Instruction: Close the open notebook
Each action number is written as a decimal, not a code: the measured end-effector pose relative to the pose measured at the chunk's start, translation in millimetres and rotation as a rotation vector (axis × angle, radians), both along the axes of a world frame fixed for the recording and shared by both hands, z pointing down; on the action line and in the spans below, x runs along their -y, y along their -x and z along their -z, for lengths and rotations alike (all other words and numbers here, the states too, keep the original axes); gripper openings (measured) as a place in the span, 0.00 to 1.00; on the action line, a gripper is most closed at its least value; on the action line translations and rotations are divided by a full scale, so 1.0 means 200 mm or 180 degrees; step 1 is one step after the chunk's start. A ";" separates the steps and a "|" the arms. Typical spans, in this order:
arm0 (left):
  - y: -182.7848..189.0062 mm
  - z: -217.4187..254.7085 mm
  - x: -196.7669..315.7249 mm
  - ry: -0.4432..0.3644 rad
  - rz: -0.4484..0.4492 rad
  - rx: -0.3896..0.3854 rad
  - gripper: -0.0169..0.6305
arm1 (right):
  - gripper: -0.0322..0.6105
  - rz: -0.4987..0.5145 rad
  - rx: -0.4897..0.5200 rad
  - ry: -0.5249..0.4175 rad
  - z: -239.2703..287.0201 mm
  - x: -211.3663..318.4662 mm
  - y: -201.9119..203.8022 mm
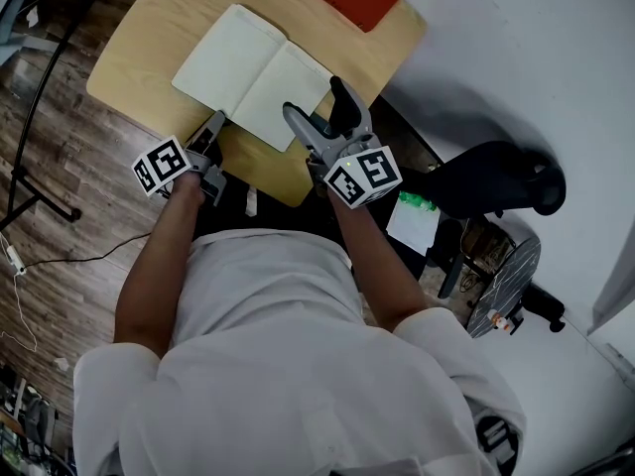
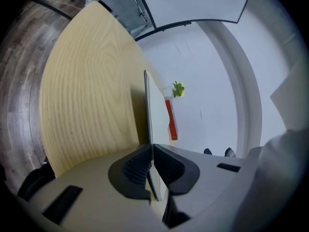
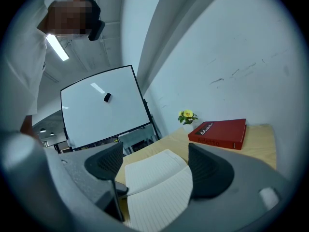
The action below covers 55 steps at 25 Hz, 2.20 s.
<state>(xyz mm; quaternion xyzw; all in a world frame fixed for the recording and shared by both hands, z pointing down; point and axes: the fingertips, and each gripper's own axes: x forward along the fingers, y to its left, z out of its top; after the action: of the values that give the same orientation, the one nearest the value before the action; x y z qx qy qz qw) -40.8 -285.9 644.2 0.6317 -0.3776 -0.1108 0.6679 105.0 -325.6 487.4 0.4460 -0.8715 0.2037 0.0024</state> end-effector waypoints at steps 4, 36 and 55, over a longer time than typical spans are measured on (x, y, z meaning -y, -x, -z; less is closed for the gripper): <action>-0.01 0.02 -0.01 -0.0195 -0.0188 0.0290 0.07 | 0.72 0.0006 0.0001 -0.0002 -0.01 -0.01 -0.01; -0.13 0.16 -0.06 -0.1495 -0.1679 0.2226 0.06 | 0.72 -0.0124 -0.0116 -0.0093 0.02 -0.09 -0.15; -0.23 0.11 -0.16 -0.1770 -0.2333 0.3121 0.05 | 0.72 -0.0282 -0.0171 -0.0028 0.03 -0.24 -0.47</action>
<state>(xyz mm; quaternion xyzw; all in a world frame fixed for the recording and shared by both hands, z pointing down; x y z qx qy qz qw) 6.0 -254.6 623.0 0.8448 -0.3558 0.3296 0.2260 198.1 -277.3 480.8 0.4894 -0.8515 0.1877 0.0148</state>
